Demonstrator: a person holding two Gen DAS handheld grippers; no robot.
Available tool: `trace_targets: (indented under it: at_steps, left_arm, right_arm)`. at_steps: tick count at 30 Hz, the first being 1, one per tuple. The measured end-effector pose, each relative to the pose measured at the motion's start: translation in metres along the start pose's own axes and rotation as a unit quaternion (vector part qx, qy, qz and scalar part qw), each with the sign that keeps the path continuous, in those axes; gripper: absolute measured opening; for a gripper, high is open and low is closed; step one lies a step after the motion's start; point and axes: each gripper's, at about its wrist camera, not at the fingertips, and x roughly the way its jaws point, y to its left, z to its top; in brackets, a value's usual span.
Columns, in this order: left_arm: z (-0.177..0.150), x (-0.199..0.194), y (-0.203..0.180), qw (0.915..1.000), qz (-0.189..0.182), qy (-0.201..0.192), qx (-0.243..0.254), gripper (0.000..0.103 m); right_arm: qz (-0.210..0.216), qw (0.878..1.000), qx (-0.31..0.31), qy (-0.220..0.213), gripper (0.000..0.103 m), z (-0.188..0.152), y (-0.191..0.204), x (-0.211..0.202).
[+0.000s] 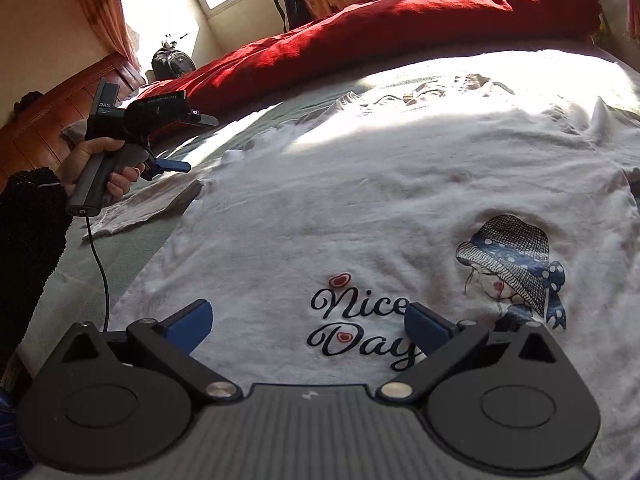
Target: Fold clothes
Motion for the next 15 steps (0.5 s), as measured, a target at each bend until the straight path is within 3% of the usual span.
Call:
trace_targets:
  at_steps: [5,9,12,15]
  left_arm:
    - [0.004,0.015,0.017,0.9988,0.021,-0.043,0.010,0.102]
    - [0.002,-0.003,0.008,0.9988,0.025,-0.039,0.014,0.102]
    - [-0.017,-0.026,-0.007,0.9977,-0.044,-0.038,0.036,0.102]
    - [-0.036,-0.031,-0.020,0.9925,-0.118,-0.005,0.032,0.102]
  right_arm:
    - [-0.018,1.000,-0.009,0.009,0.103,0.000,0.006,0.001]
    - [-0.021,1.000,-0.011,0.011,0.103,0.000,0.010,-0.002]
    - [-0.020,1.000,-0.017,0.011,0.103,0.000,0.015,-0.004]
    - [-0.016,1.000,-0.018,0.014,0.103,-0.001,0.020,-0.003]
